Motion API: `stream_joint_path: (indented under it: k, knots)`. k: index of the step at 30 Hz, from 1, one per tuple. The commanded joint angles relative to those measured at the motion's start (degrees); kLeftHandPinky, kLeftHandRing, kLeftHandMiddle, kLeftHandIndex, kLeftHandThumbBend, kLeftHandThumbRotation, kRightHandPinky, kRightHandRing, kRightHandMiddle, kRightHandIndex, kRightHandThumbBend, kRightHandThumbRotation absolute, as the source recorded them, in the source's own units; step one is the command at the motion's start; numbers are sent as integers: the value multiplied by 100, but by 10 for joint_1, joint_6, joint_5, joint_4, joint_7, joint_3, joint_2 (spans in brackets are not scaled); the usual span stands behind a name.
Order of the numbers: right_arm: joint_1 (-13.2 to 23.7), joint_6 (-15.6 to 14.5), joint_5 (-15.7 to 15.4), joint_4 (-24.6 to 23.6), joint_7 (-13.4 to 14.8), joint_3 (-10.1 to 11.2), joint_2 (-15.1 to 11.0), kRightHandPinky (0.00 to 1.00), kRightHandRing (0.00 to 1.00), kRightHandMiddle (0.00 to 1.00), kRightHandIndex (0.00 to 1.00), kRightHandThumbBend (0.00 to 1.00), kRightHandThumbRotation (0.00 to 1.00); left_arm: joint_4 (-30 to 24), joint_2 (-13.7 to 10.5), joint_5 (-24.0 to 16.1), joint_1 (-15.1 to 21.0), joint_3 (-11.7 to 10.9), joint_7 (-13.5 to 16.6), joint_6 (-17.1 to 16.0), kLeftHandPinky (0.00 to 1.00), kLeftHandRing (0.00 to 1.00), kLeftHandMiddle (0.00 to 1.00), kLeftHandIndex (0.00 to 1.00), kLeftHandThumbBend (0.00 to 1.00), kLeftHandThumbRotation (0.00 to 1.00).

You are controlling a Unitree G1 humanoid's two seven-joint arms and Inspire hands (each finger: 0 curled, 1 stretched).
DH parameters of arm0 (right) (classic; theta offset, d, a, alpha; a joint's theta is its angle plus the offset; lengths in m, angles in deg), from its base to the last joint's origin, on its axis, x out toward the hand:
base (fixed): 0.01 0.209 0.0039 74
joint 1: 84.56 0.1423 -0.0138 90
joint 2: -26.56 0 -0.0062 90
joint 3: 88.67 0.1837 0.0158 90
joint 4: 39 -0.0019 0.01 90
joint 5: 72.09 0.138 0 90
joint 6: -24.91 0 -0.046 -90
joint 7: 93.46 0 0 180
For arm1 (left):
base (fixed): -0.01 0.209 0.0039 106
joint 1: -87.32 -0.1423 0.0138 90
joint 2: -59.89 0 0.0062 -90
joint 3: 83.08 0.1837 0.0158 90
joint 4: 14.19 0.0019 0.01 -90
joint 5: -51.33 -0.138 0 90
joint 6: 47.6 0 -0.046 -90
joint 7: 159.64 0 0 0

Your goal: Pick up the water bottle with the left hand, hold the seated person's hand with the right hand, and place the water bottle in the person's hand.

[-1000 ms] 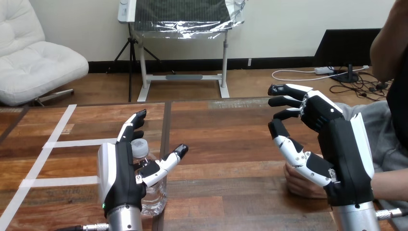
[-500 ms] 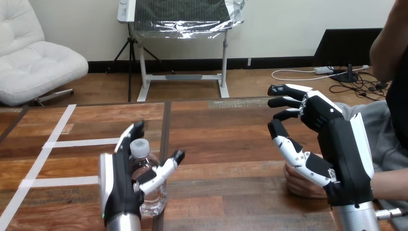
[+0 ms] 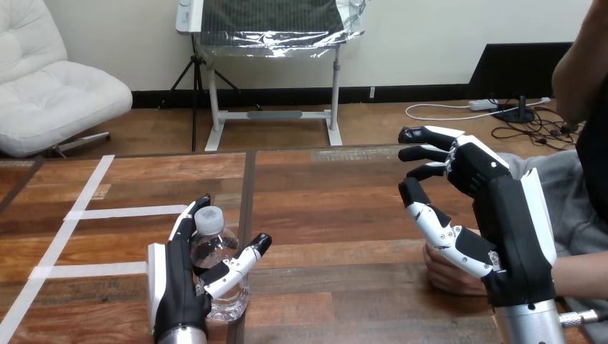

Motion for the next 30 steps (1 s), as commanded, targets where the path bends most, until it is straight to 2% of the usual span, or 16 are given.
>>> stream_joint_path:
  k: [1,11,17,30]
  knots:
    - [38,1,1,-23,-1,-1,-7,56,68,74,69,42,19,-6,6,11,10,-4,-7,-17,74,83,87,88,79,29]
    - [40,6,3,-20,-2,-1,-8,56,68,74,69,42,18,-10,12,30,4,-5,-8,-29,79,86,89,90,80,32]
    - [40,6,3,-19,-3,-1,-9,56,68,74,69,42,17,-9,14,38,2,-5,-4,-40,81,86,89,90,79,31]
    - [42,7,3,-18,-3,-1,-9,57,68,74,69,42,17,-6,17,41,5,-8,7,-38,80,85,87,88,76,26]
